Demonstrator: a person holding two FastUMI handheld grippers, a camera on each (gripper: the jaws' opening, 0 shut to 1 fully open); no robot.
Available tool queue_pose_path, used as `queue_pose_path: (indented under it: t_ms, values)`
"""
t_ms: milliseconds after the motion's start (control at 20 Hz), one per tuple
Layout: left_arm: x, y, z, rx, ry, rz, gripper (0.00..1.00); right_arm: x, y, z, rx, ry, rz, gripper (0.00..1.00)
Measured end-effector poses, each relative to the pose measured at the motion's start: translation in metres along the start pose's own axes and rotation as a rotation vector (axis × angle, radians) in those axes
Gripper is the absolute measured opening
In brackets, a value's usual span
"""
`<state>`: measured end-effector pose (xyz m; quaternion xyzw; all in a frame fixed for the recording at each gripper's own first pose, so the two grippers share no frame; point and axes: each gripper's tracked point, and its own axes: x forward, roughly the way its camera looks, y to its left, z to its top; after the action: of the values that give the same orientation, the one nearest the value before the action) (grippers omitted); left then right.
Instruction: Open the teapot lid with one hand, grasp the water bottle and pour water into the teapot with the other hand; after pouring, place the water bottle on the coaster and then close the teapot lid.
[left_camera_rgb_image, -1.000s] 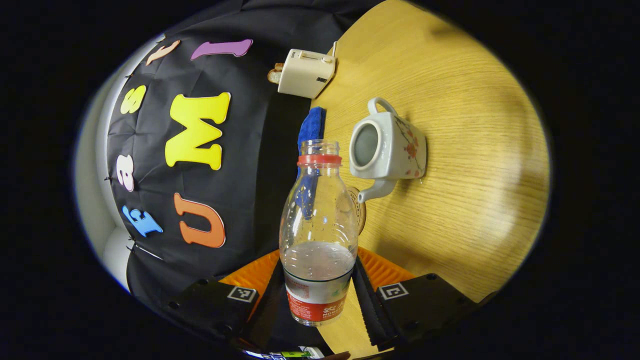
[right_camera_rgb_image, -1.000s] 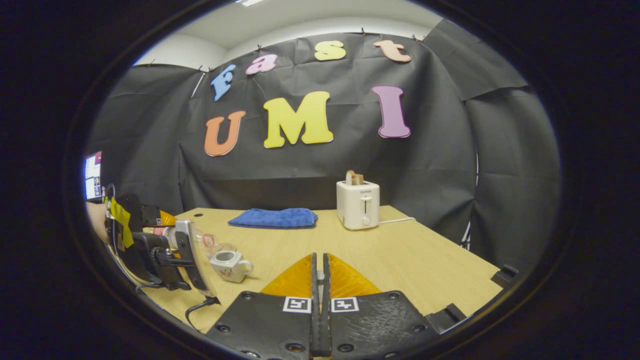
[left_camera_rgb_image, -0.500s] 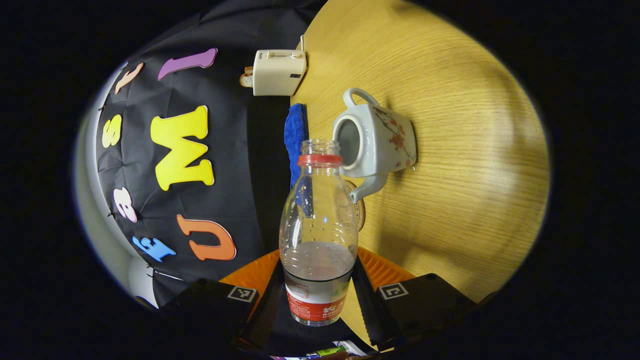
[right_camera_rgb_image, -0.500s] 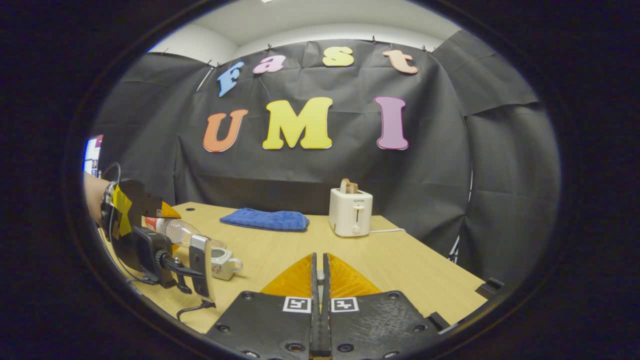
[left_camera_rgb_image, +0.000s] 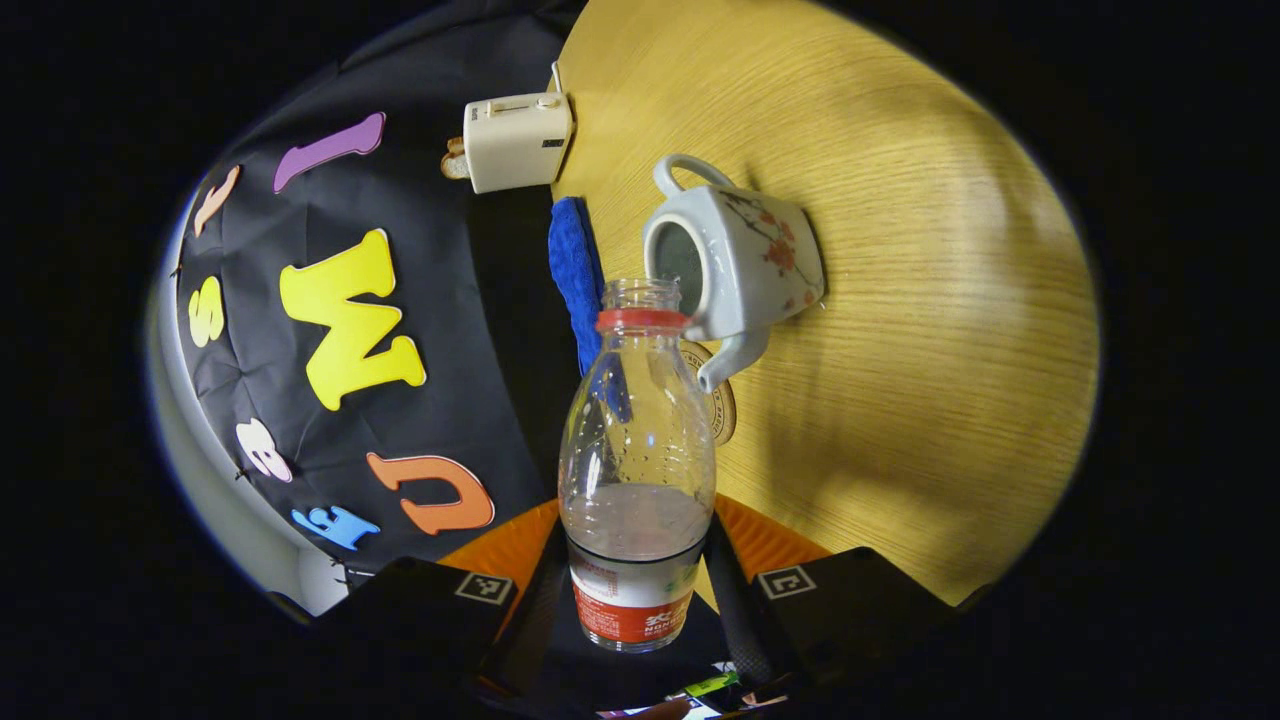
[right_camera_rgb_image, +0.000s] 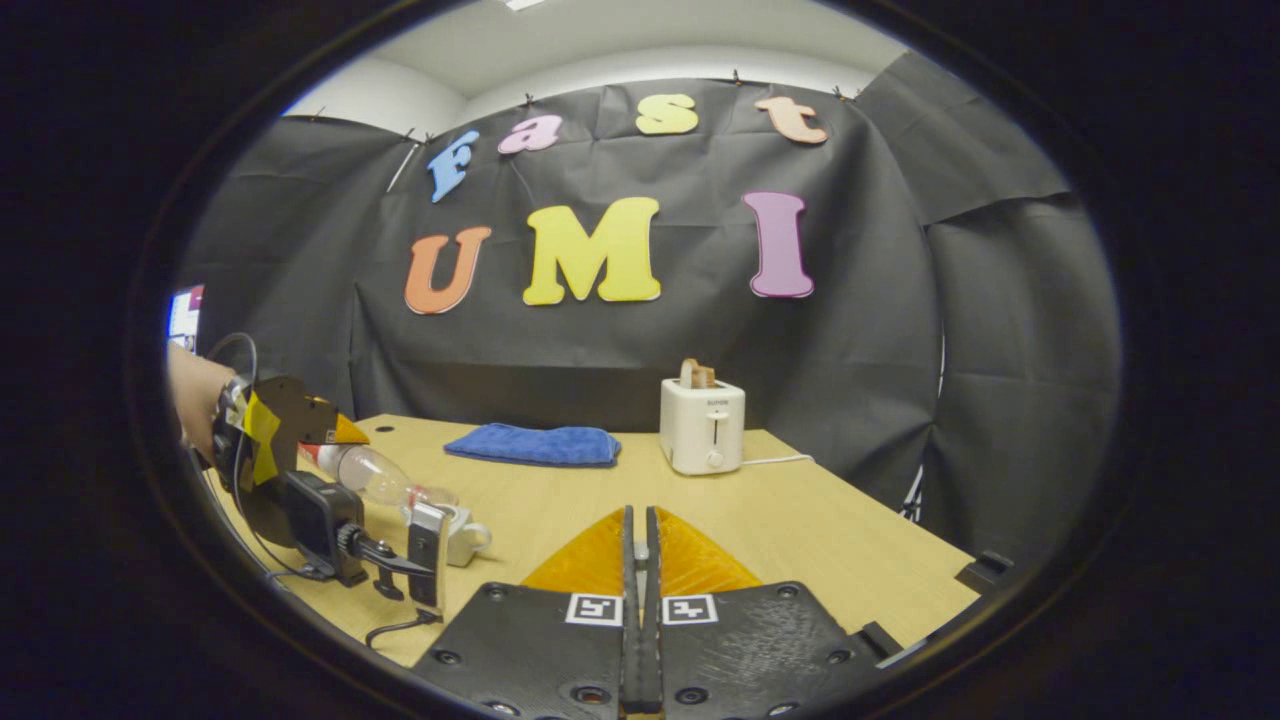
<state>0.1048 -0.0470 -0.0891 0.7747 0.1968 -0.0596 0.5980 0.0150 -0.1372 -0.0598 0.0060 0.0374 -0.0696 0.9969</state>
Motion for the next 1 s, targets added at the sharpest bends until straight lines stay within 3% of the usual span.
queue_pose_path:
  t_ms: [250,300,350,1000]
  values:
    - [0.000,0.012,0.003,0.102,0.016,0.036,0.73,-0.001,-0.003,0.003,-0.014,-0.003,-0.014,0.00]
    - [0.001,0.015,0.003,0.119,0.021,0.044,0.77,-0.001,-0.004,0.002,-0.015,0.000,-0.015,0.00]
    - [0.003,0.017,0.002,0.133,0.027,0.049,0.73,-0.001,-0.004,0.002,-0.016,0.002,-0.016,0.00]
    - [-0.006,0.038,0.009,0.278,0.051,0.121,0.73,-0.003,-0.014,0.003,-0.021,0.012,-0.046,0.00]
